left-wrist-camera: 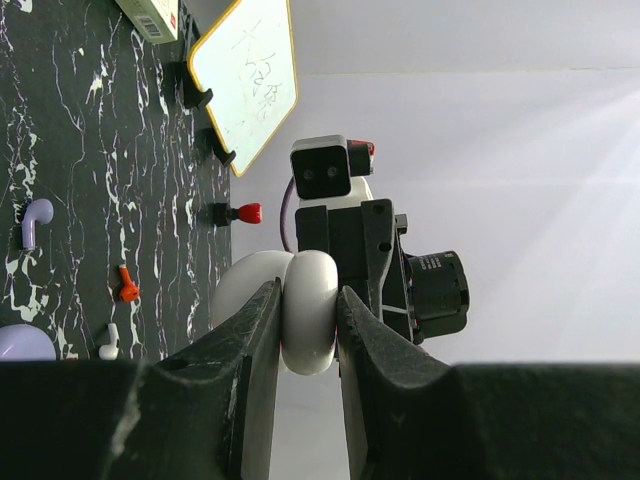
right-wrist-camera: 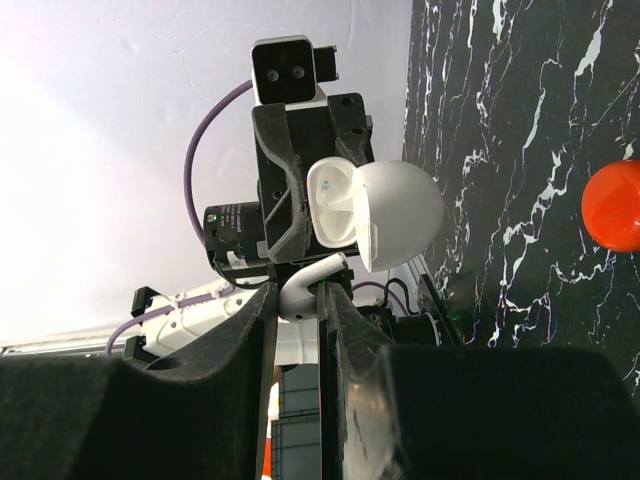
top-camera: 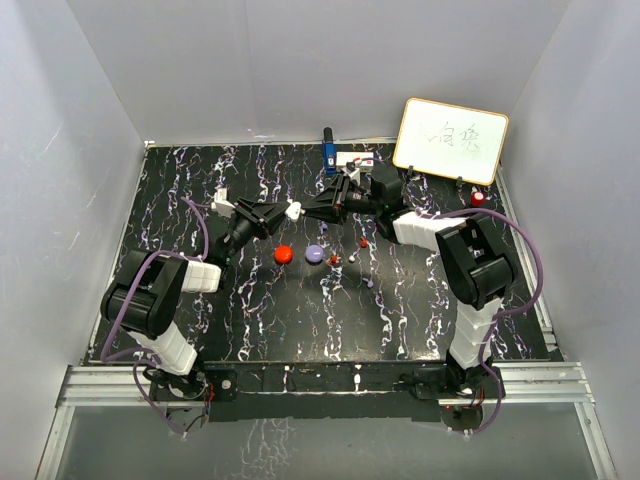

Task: Insert the wireless bluetooth earbuds into the charging case
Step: Place the earbud in the charging case.

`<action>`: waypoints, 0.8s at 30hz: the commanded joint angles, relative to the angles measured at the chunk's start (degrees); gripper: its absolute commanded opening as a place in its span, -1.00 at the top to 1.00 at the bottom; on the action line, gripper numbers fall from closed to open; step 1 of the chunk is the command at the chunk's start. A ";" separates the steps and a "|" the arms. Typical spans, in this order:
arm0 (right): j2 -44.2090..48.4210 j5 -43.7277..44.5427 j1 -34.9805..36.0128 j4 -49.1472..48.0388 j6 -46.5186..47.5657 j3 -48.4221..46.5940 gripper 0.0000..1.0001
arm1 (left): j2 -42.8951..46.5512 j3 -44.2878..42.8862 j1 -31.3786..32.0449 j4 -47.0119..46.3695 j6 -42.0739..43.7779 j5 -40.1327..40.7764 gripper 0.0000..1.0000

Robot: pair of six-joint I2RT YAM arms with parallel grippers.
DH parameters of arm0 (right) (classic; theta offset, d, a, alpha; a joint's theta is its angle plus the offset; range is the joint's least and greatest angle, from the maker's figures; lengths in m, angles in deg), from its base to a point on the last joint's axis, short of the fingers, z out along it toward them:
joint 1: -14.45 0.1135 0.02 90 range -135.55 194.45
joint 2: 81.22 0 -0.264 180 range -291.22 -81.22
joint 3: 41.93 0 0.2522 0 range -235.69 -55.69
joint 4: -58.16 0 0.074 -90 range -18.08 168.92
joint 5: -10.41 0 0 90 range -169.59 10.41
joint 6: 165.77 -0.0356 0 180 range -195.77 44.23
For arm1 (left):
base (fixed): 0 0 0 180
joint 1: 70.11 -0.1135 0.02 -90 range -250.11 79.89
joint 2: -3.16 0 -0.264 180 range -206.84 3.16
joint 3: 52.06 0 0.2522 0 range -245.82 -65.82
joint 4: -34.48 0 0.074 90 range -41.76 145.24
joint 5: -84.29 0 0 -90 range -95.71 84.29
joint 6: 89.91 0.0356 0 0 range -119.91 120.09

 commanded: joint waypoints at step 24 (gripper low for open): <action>-0.15 -0.72 0.33 -3.32 0.14 -2.90 1.00 | 3.26 -0.50 0.41 -1.69 0.23 -1.29 1.00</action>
